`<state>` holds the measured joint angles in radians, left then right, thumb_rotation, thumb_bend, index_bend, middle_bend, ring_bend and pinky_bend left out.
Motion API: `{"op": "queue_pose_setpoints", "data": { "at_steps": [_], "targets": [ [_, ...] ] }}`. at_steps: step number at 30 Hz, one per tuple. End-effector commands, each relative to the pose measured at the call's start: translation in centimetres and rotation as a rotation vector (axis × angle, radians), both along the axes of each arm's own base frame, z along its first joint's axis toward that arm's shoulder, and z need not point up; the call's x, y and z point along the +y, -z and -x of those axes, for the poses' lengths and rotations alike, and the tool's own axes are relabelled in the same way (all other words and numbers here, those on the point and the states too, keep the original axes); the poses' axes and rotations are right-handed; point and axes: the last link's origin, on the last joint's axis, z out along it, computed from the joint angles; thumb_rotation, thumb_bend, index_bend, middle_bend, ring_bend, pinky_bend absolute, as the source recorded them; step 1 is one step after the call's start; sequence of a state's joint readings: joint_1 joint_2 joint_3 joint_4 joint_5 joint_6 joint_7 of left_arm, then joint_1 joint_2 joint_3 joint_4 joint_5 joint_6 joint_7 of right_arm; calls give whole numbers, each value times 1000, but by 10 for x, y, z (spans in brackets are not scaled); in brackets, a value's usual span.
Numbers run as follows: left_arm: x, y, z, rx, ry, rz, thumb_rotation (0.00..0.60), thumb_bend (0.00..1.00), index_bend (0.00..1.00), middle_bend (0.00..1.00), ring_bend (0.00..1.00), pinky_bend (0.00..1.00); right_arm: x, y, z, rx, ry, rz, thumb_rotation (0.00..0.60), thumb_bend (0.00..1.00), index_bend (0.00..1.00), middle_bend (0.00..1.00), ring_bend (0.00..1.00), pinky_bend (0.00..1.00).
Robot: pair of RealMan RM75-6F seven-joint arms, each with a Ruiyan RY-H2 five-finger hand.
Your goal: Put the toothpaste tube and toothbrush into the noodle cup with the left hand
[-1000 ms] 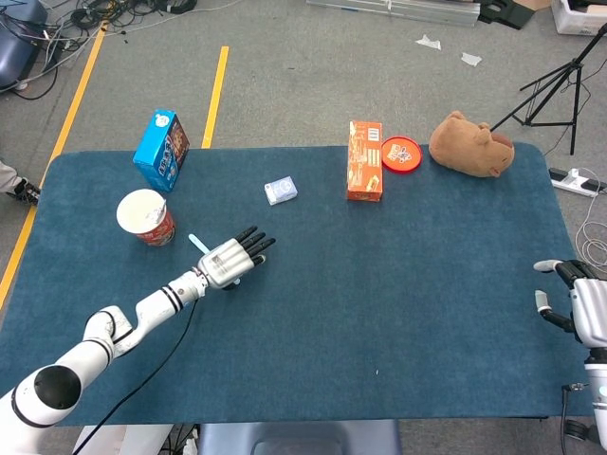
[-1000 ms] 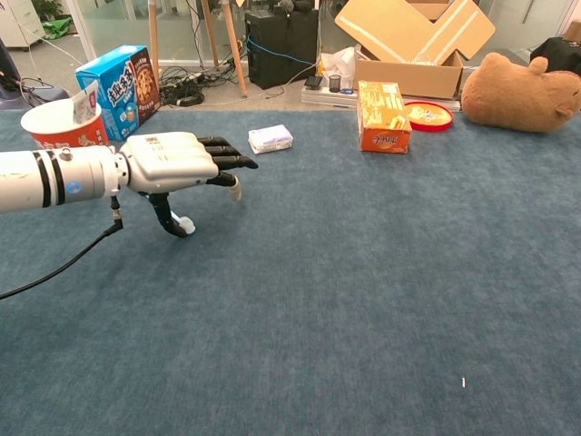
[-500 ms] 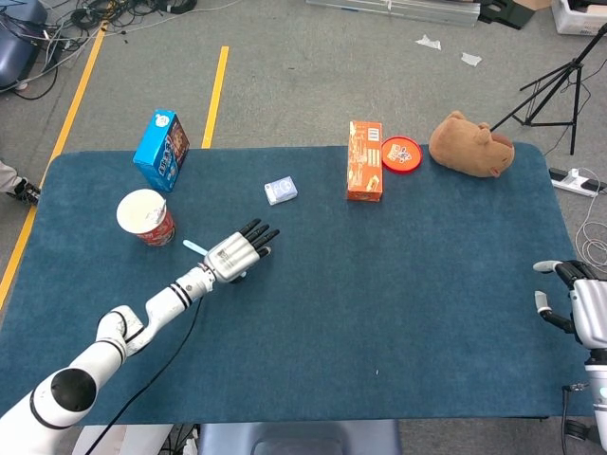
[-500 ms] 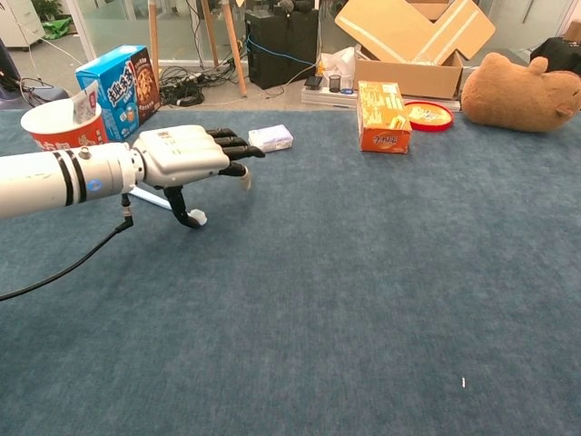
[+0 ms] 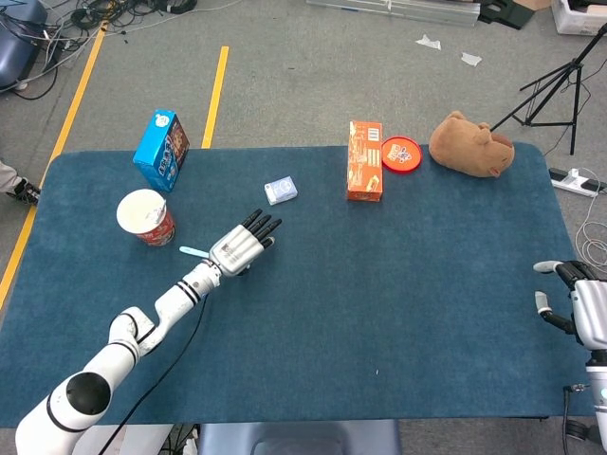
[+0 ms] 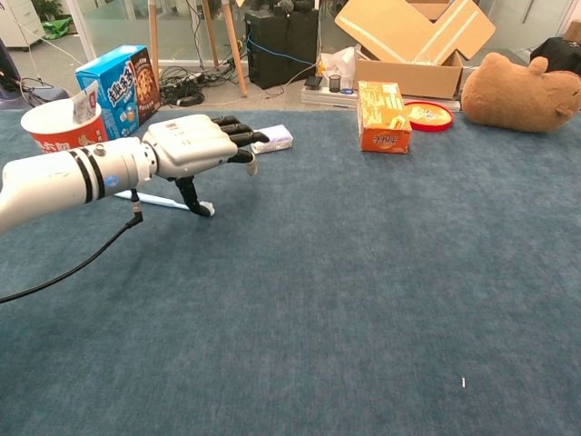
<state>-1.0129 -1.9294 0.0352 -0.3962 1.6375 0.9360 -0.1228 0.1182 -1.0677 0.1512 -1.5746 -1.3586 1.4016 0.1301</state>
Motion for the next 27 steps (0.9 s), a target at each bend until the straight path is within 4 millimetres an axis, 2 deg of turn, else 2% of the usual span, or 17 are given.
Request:
{"op": "queue_pose_setpoints", "data": {
  "at_steps": [1, 5, 12, 20, 27],
  "targets": [
    [2, -5, 2, 11, -13, -4, 600, 21, 255, 0, 0, 0, 0, 0, 0, 0, 1, -3, 600, 351, 389, 420, 290, 560],
    [4, -13, 9, 28, -48, -11, 600, 21, 281, 0, 0, 0, -1, 2, 0, 2, 0, -9, 600, 351, 389, 420, 290, 560],
    [5, -30, 21, 49, -160, -23, 600, 21, 403, 0, 0, 0, -1, 7, -2, 13, -5, -22, 600, 350, 389, 420, 290, 560],
    [2, -41, 25, 68, -227, -15, 600, 21, 424, 0, 0, 0, -2, 9, -1, 19, 1, -29, 600, 351, 389, 420, 290, 560],
    [0, -41, 29, 81, -257, -21, 600, 21, 442, 0, 0, 0, -2, 10, -1, 21, 1, -31, 600, 351, 389, 420, 290, 560]
  ]
}}
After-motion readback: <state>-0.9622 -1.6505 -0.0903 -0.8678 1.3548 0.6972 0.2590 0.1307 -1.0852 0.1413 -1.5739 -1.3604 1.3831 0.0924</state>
